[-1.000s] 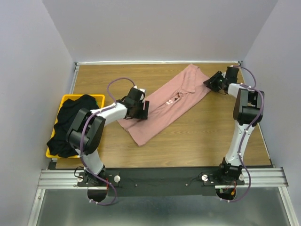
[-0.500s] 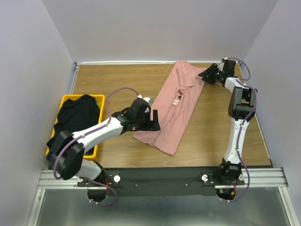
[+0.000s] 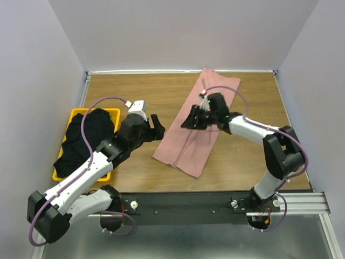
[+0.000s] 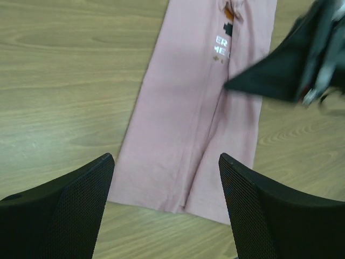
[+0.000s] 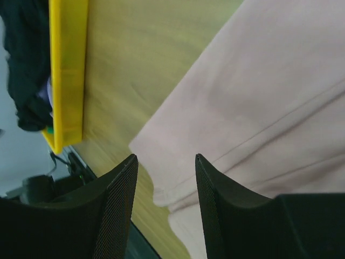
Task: Fold and stack the t-shirts
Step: Fold the tshirt
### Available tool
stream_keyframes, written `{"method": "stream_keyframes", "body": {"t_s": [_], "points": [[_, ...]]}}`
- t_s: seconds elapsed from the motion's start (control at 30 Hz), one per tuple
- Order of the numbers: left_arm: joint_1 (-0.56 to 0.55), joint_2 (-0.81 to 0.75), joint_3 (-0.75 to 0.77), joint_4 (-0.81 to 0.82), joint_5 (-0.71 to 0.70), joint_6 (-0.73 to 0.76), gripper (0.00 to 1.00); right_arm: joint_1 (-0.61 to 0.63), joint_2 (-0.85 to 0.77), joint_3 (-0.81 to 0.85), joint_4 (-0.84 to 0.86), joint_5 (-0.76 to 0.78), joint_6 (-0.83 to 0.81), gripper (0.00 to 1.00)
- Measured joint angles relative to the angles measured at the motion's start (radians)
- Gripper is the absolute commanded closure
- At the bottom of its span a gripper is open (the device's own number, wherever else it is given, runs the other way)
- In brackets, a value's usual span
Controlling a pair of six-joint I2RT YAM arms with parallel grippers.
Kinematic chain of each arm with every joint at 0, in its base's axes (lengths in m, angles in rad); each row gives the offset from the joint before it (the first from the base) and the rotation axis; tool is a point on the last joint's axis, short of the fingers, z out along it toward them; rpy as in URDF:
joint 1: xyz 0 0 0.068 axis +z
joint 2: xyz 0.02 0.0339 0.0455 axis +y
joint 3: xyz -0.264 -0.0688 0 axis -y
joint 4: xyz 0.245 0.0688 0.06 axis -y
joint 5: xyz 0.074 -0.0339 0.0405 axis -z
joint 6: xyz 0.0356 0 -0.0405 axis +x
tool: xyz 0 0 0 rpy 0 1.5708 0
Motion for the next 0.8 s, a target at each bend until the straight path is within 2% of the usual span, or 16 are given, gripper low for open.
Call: {"method": "stream_keyframes", "body": {"t_s": [0.1, 0.2, 0.4, 0.57, 0.8], "points": [[0.006, -0.055, -0.008, 0.001, -0.018, 0.018, 0.14, 0.141, 0.052, -0.005, -0.010, 0.018, 0.025, 0.46], [0.006, -0.125, -0.028, 0.008, -0.018, 0.023, 0.13, 0.222, 0.132, 0.027, -0.010, 0.043, 0.041, 0.46], [0.006, -0.209, -0.069, 0.011, -0.017, 0.007, 0.12, 0.309, 0.259, 0.066, -0.014, 0.055, 0.068, 0.46], [0.007, -0.170, -0.078, -0.002, 0.009, 0.006, 0.12, 0.312, 0.233, 0.055, -0.071, 0.089, 0.056, 0.46], [0.007, -0.057, -0.083, -0.024, 0.104, 0.010, 0.14, 0.312, 0.045, -0.090, -0.249, 0.196, 0.003, 0.46]]}}
